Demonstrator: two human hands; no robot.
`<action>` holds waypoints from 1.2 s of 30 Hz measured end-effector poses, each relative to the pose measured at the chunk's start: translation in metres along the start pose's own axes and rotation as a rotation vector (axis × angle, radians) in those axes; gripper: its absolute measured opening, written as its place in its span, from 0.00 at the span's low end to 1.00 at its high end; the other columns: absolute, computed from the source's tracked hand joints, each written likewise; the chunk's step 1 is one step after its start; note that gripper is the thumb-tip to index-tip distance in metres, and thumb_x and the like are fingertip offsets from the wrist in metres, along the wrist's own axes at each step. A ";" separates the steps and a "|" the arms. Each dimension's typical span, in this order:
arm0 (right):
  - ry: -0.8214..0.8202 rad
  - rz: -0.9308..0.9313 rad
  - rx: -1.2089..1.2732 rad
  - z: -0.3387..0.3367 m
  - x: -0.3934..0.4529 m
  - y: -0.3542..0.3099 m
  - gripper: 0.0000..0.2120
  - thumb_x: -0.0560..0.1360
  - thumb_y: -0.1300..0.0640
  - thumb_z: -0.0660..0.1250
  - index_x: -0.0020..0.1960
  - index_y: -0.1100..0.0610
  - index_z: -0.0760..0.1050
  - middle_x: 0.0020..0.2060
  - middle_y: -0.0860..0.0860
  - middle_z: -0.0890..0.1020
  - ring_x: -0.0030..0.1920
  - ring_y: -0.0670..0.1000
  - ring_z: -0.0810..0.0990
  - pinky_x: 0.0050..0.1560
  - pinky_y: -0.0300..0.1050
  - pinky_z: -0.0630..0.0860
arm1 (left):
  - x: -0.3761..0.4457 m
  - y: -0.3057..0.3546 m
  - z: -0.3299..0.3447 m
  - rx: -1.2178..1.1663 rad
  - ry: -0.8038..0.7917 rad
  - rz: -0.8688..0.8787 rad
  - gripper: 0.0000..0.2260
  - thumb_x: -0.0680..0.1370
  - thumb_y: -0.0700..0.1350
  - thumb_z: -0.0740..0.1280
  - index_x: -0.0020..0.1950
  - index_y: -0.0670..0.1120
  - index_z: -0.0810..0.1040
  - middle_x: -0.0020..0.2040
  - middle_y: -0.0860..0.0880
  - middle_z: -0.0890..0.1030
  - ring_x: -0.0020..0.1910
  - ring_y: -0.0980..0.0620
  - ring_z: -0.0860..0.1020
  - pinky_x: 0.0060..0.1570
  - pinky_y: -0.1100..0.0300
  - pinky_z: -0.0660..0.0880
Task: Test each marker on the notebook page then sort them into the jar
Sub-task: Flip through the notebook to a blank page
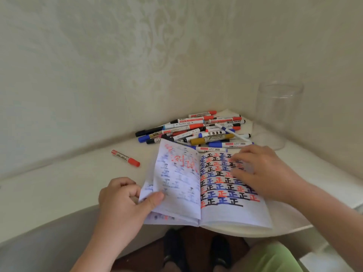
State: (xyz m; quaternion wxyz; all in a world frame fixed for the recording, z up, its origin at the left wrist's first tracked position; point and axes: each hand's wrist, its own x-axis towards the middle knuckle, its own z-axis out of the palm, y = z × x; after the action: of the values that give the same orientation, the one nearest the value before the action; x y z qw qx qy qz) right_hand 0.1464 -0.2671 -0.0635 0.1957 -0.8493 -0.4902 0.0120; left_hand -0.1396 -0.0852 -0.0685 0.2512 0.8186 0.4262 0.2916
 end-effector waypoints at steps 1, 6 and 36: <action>-0.013 0.036 -0.037 -0.001 0.001 0.006 0.23 0.79 0.36 0.66 0.72 0.40 0.75 0.69 0.41 0.73 0.66 0.49 0.66 0.70 0.48 0.68 | -0.001 0.006 -0.001 0.085 0.023 0.048 0.24 0.64 0.67 0.76 0.27 0.47 0.76 0.46 0.59 0.76 0.49 0.52 0.74 0.47 0.52 0.71; -0.141 0.101 -0.028 -0.002 0.002 0.013 0.31 0.79 0.30 0.58 0.78 0.41 0.68 0.75 0.42 0.67 0.71 0.51 0.62 0.72 0.49 0.64 | 0.000 0.015 0.002 0.285 -0.101 0.041 0.25 0.64 0.76 0.68 0.45 0.57 0.76 0.53 0.61 0.74 0.57 0.48 0.70 0.55 0.49 0.72; 0.286 0.283 0.759 0.012 0.002 0.028 0.19 0.85 0.37 0.52 0.58 0.40 0.81 0.55 0.43 0.80 0.53 0.43 0.78 0.63 0.52 0.74 | -0.022 0.098 0.056 0.181 -0.585 0.683 0.26 0.72 0.67 0.72 0.70 0.66 0.74 0.60 0.64 0.78 0.59 0.63 0.73 0.60 0.59 0.74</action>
State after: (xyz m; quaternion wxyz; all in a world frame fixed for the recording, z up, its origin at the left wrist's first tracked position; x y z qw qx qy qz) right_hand 0.1682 -0.2737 -0.0835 0.5567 -0.7692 -0.2974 0.1002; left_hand -0.0568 -0.1629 -0.0489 0.1782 0.9788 0.0668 0.0758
